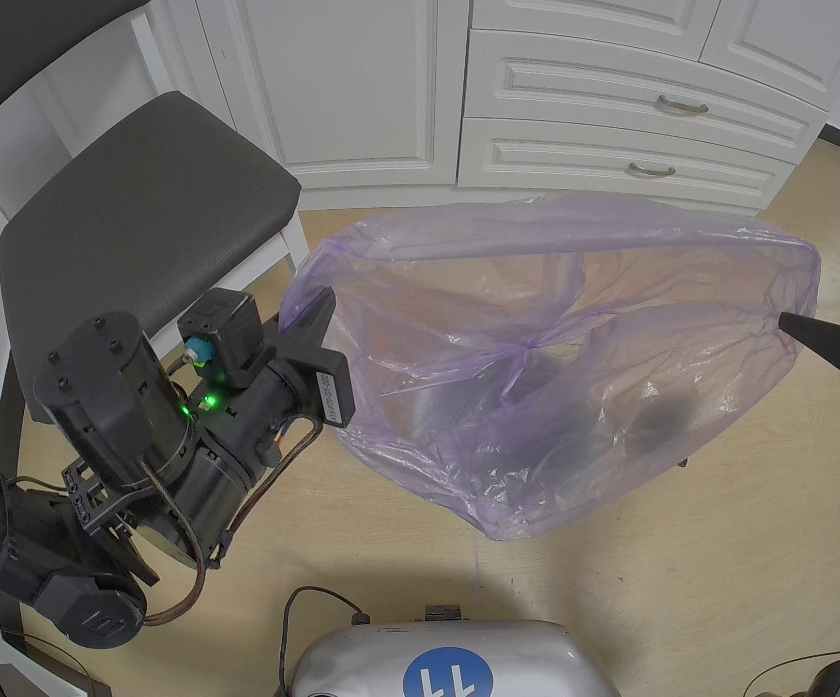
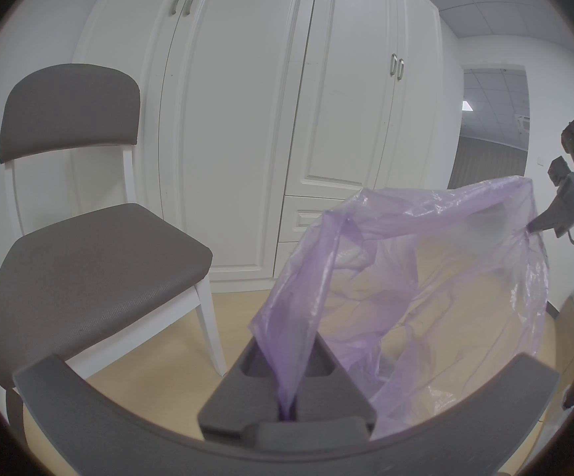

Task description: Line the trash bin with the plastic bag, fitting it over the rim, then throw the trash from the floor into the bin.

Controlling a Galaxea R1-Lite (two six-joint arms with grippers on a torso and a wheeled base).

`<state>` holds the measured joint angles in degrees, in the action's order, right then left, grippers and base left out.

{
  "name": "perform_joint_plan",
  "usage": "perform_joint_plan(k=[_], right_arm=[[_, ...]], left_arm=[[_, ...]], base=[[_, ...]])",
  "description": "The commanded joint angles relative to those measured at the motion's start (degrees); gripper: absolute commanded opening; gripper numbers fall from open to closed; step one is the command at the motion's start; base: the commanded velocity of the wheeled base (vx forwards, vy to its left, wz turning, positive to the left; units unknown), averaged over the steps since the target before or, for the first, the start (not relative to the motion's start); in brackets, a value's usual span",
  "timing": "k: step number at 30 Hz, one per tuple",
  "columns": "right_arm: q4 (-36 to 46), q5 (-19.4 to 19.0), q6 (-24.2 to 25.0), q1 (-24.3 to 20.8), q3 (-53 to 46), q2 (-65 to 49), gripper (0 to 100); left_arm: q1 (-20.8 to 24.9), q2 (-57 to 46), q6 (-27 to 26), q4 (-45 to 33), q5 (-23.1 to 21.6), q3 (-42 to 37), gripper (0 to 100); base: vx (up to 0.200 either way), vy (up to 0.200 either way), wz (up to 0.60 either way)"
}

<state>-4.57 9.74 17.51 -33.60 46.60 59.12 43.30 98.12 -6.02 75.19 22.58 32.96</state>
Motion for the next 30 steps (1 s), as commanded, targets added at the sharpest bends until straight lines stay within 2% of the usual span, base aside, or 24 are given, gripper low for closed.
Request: perform_joint_plan(k=[1,9,20,25,30], right_arm=[[0.18,0.02,-0.19,-0.06,-0.2,0.2,0],[0.18,0.54,-0.37,0.02,-0.99,2.31,0],[0.97,4.76,-2.83,0.81,-1.87,3.98,0],[1.06,5.46,-3.0,2.04,-2.22,5.21,0],[1.14,5.55,-6.78,6.0,-3.36,5.48,0]], left_arm=[[-0.94,1.37,0.13,0.04,0.01,1.23,0],[-1.29,3.48,0.75,1.62,0.01,2.02,0],[-3.31,2.34,0.49,2.15,-1.13,-0.71,0],[-5.33,-0.92,0.57,1.98,-8.87,-4.05,0],[-8.23,-1.27,0.75,1.98,-11.77,-4.4,0]], base=[[0.0,0.0,0.0],[0.0,0.0,0.0],[0.0,0.0,0.0],[0.0,0.0,0.0],[0.0,0.0,0.0]])
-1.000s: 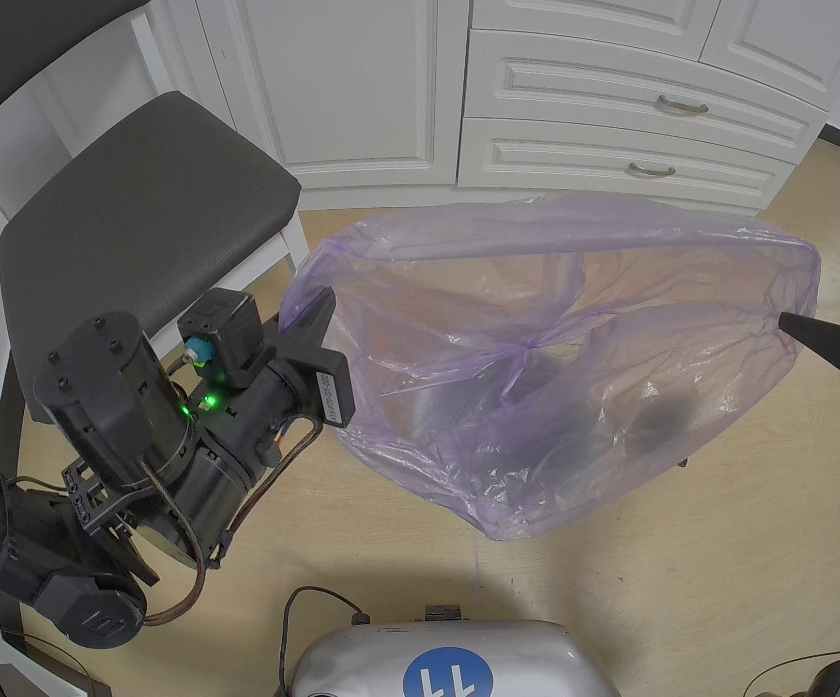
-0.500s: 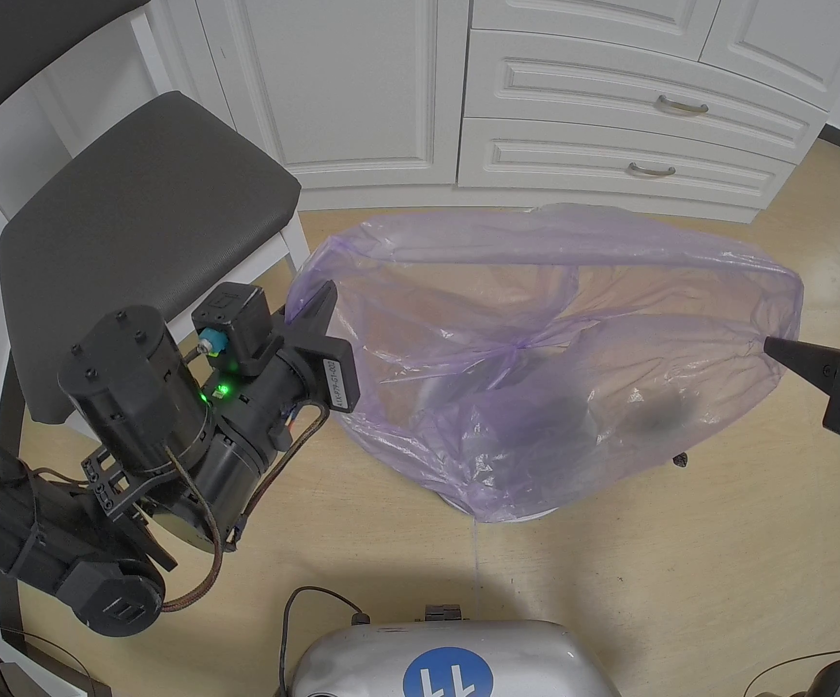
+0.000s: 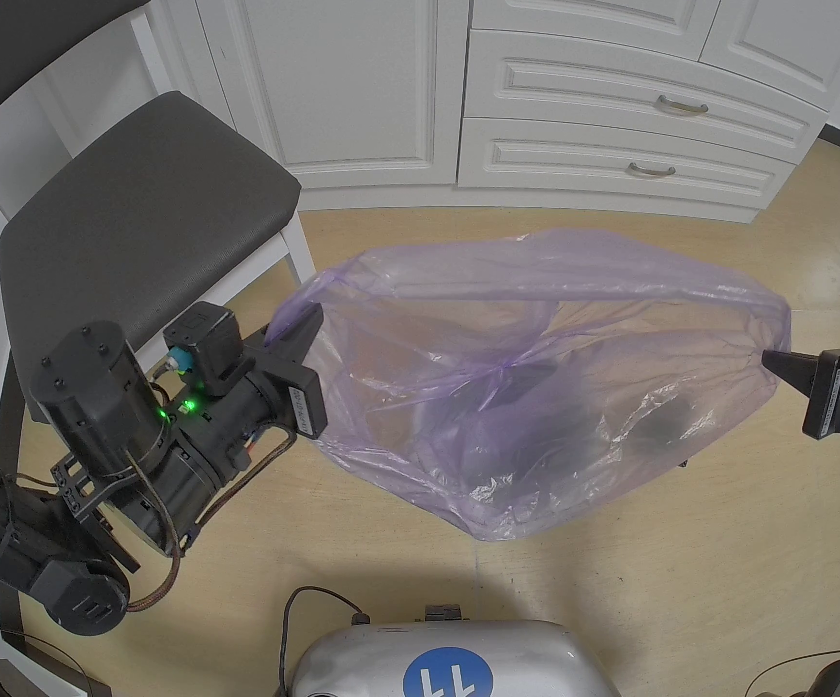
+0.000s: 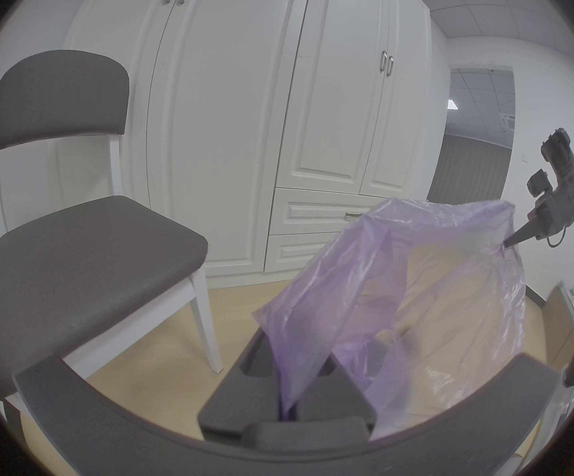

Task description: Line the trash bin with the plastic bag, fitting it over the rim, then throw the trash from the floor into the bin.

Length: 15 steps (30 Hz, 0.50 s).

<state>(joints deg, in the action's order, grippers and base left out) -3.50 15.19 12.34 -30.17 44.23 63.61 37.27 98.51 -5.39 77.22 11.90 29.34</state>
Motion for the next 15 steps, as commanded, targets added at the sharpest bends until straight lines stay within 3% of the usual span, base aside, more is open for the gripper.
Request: perform_joint_plan(k=[1,12,15], right_arm=[[0.07,0.1,-2.49,3.01,-1.42,0.9,0],[0.33,0.1,-13.66,4.6,-7.4,-1.3,0],[0.33,0.1,-17.52,5.12,-9.51,-2.61,0]], left_arm=[[-2.64,-1.66,0.2,-0.05,-1.53,-0.95,0],[-4.92,-1.66,0.03,0.04,-4.69,-2.01,0],[-6.42,-1.83,0.03,0.22,-8.38,-2.98,0]], base=[[0.0,0.0,0.0],[0.0,0.0,0.0],[0.0,0.0,0.0]])
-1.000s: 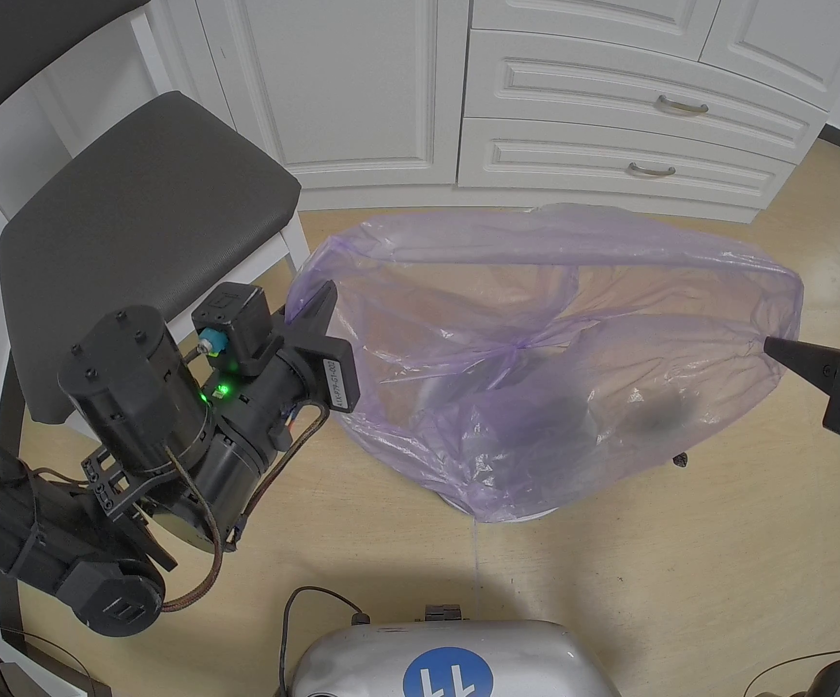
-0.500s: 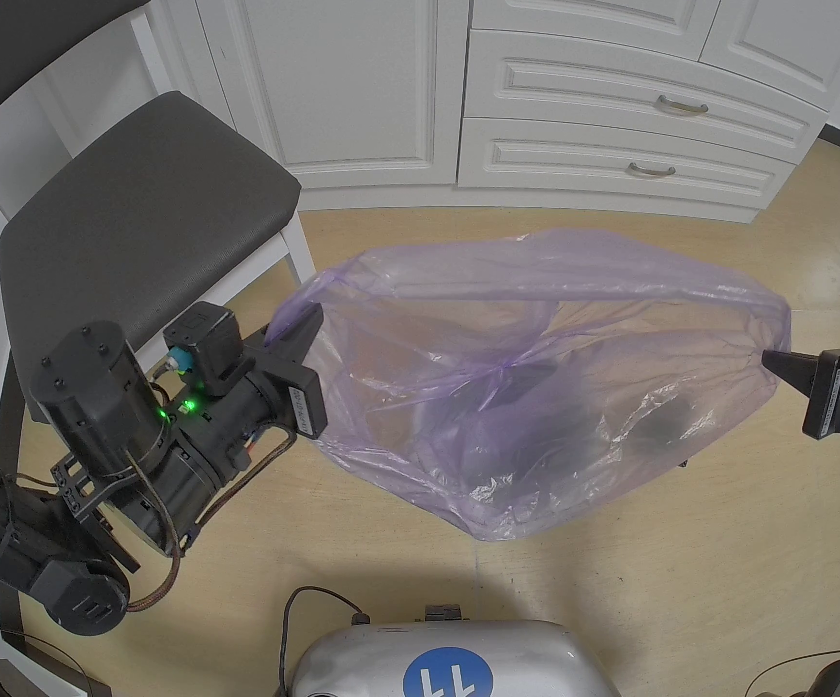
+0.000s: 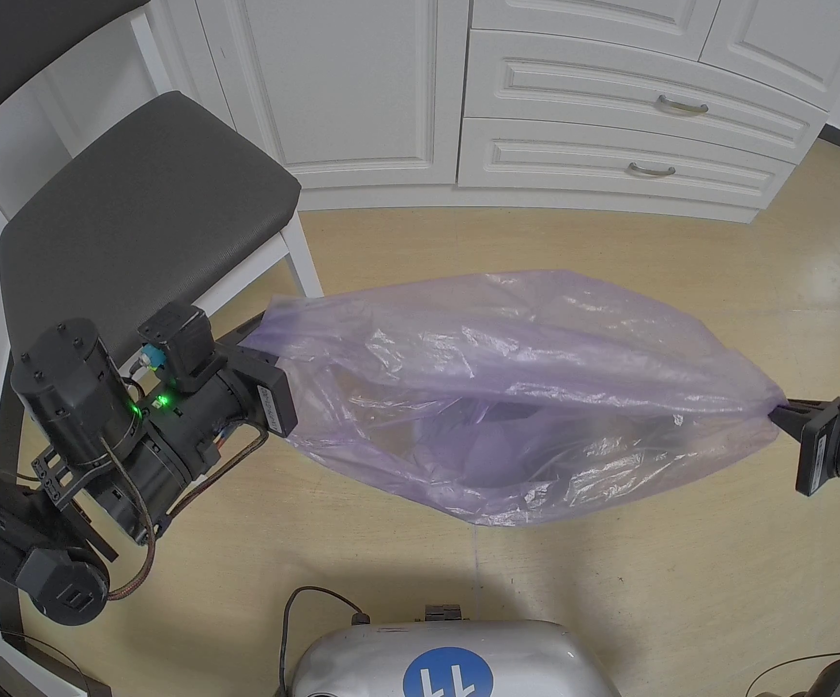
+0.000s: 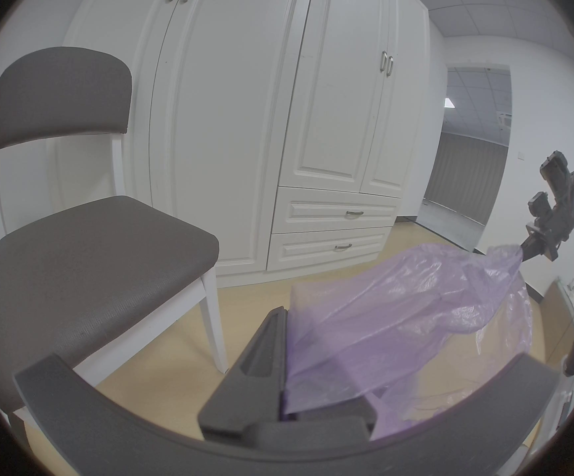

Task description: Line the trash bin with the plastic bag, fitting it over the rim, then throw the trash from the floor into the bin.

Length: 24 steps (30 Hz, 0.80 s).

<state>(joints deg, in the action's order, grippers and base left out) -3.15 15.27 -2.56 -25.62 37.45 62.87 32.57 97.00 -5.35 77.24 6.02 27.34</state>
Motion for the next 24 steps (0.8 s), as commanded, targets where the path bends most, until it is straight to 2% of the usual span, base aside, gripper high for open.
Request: perform_joint_plan(k=[1,3,5,6,7,8,10,11,14,20,24], right_arm=[[-0.02,0.02,-2.63,0.58,-2.73,-1.87,0],[-0.02,-0.68,-7.28,1.81,-4.75,-3.54,0],[-0.02,-0.77,-9.39,2.69,-5.63,-4.24,0],[-0.02,-1.04,-11.77,3.39,-6.51,-5.03,0],[-0.02,-1.12,-12.03,3.48,-6.6,-5.03,0],[-0.02,-2.18,-13.7,4.18,-7.3,-5.74,0],[-0.02,-2.44,-13.96,4.36,-7.39,-5.83,0],[-0.11,-5.17,-15.98,5.94,-8.18,-6.79,0],[-0.11,-7.98,-17.92,7.87,-8.45,-7.5,0],[-0.72,-9.39,-17.92,8.75,-8.09,-7.41,0],[-1.07,-9.39,-17.57,8.66,-7.48,-6.7,0]], left_arm=[[-1.72,-0.32,-0.01,0.19,-2.51,-0.98,0],[-4.1,-0.67,0.34,1.33,-8.22,-2.38,0],[-4.98,-0.58,0.87,2.48,-10.5,-3.09,0],[-6.12,-0.58,1.75,4.41,-13.49,-4.05,0],[-6.21,-0.58,1.84,4.67,-13.67,-4.14,0],[-7.35,-0.5,2.89,6.96,-16.83,-5.11,0],[-7.61,-0.41,3.07,7.31,-17.27,-5.28,0],[-9.72,0.03,3.95,10.12,-22.72,-7.22,0],[-11.66,0.03,4.3,10.56,-28.35,-8.53,0],[-11.57,0.29,4.65,10.56,-29.4,-8.18,0],[-8.05,1.61,4.12,10.56,-29.23,-7.04,0]], base=[[0.0,0.0,0.0],[0.0,0.0,0.0],[0.0,0.0,0.0],[0.0,0.0,0.0],[0.0,0.0,0.0],[0.0,0.0,0.0],[0.0,0.0,0.0],[0.0,0.0,0.0],[0.0,0.0,0.0],[0.0,0.0,0.0],[0.0,0.0,0.0]])
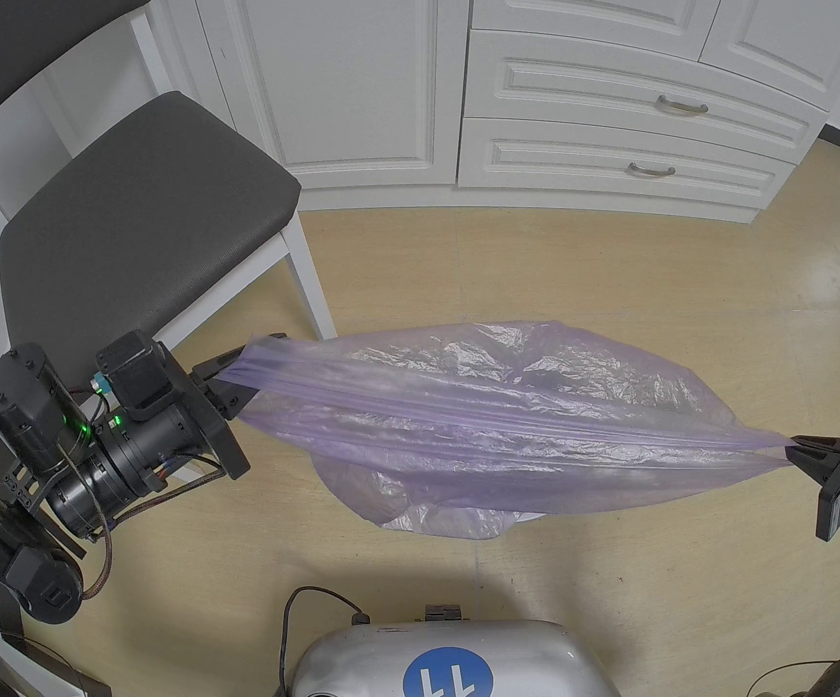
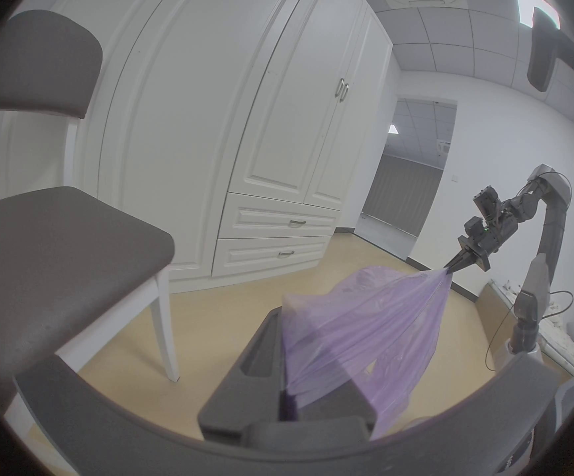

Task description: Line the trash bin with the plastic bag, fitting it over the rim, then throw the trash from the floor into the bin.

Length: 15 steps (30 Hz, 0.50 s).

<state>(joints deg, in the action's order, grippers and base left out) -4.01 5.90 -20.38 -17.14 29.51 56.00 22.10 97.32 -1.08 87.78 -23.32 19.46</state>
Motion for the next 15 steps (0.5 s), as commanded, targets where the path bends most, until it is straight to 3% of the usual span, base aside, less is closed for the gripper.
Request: perform_joint_plan(k=[1,4,9,15], right_arm=[[-0.21,-0.01,0.34,0.18,0.55,0.25,0],[-0.3,-0.1,0.7,-0.09,0.46,0.86,0],[-5.31,-0.01,1.05,-1.05,-0.69,1.56,0],[-10.32,0.08,5.62,-5.62,-1.21,2.71,0]], left_arm=[[3.3,1.74,-0.15,0.02,0.21,1.02,0],[7.52,3.84,-0.32,0.11,2.14,1.11,0],[15.96,6.48,0.03,0.11,11.54,3.75,0],[21.49,7.45,0.29,0.19,14.71,5.94,0]], base=[[0.0,0.0,0.0],[0.0,0.0,0.0],[0.0,0.0,0.0],[0.0,0.0,0.0]])
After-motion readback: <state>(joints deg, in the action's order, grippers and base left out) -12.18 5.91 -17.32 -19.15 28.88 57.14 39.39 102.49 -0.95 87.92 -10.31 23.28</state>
